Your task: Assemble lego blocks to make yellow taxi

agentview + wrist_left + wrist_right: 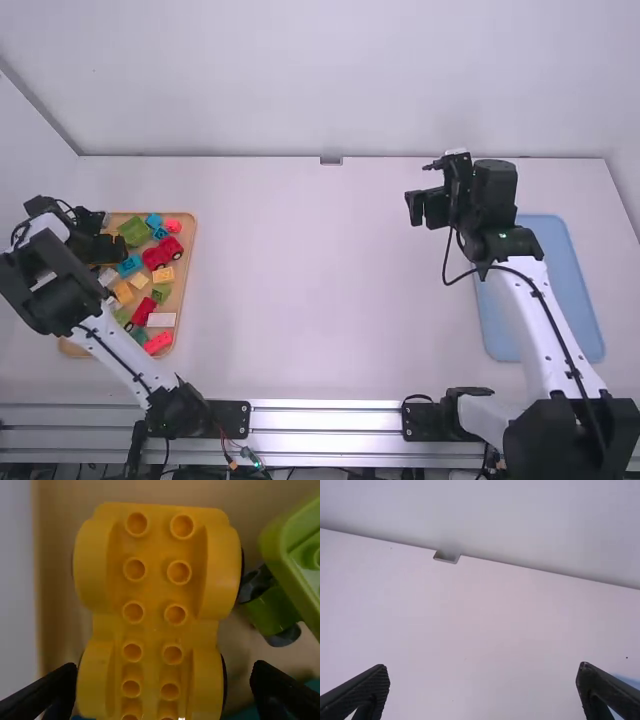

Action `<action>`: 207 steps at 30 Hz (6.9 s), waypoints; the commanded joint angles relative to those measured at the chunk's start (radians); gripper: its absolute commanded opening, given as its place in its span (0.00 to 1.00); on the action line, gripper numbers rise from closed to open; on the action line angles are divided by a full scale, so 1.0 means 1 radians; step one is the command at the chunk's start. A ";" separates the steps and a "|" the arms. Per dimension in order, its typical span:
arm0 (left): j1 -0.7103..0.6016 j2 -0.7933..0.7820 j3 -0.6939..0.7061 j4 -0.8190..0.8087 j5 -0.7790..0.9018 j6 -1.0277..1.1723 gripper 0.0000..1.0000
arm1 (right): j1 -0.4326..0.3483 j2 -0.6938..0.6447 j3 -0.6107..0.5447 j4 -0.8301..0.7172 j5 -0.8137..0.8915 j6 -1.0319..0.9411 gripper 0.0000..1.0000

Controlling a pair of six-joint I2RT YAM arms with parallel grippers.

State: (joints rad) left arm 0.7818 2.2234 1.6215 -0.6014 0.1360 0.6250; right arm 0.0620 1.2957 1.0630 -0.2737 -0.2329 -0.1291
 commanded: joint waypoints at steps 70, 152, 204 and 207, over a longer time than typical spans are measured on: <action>-1.395 -0.378 -0.500 0.139 -0.054 0.221 0.05 | 0.005 0.006 0.036 -0.053 -0.077 0.001 0.98; -0.160 -0.421 -0.373 -0.198 -0.127 -0.995 0.75 | 0.005 0.006 0.036 -0.064 -0.085 0.002 0.98; -0.167 -0.278 -0.481 0.065 -0.198 -1.036 0.35 | 0.005 0.006 0.036 -0.076 -0.085 0.002 0.98; -0.167 -0.278 -0.482 0.064 -0.201 -1.040 0.28 | 0.005 0.006 0.036 -0.077 -0.085 0.002 0.99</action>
State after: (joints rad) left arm 0.6178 1.9282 1.1519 -0.5327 -0.0574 -0.4042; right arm 0.0628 1.2957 1.0630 -0.3485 -0.3111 -0.1303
